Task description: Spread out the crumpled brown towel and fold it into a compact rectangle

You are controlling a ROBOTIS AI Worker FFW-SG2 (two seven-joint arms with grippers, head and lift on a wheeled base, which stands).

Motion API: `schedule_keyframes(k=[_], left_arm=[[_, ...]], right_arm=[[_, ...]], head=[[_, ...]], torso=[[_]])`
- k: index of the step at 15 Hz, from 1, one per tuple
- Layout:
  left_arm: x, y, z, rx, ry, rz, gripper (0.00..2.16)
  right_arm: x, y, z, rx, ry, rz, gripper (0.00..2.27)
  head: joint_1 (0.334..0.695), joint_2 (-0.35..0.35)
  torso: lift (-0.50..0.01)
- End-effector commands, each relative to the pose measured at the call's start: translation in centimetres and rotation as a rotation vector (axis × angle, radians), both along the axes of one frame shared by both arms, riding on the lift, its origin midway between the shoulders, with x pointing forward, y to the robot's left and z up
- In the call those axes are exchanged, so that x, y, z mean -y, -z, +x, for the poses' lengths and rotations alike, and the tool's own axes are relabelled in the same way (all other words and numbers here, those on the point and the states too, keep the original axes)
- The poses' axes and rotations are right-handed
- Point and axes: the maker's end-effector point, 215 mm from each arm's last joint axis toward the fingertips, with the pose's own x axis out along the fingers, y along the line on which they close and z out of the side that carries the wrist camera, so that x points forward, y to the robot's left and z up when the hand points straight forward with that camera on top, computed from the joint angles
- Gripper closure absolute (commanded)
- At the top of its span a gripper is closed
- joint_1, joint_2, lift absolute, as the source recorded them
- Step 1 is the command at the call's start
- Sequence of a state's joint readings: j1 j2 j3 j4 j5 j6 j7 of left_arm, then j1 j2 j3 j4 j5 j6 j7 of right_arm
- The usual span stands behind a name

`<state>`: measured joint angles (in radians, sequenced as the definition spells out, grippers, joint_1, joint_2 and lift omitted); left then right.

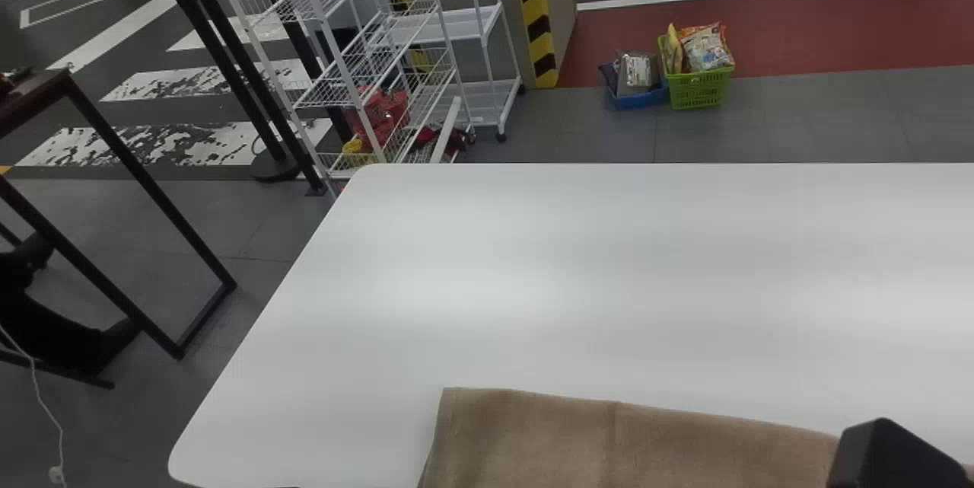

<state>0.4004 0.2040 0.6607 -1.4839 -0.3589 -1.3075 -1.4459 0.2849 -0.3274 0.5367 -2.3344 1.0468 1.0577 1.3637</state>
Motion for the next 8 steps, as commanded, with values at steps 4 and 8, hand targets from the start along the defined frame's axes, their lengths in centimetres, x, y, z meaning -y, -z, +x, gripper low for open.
schedule_keyframes(k=[4, 8], left_arm=[[-0.14, 0.18, -0.09, -0.006, -0.004, -0.003, 1.02], [-0.11, 0.15, -0.09, -0.003, -0.002, -0.004, 1.02]], right_arm=[[-0.54, -0.08, -0.15, -0.007, -0.001, 0.015, 0.77], [-0.17, -0.13, 0.2, -0.003, 0.009, 0.012, 0.79]], head=[[0.695, 0.35], [0.695, 0.35]], torso=[[-0.127], [-0.127]])
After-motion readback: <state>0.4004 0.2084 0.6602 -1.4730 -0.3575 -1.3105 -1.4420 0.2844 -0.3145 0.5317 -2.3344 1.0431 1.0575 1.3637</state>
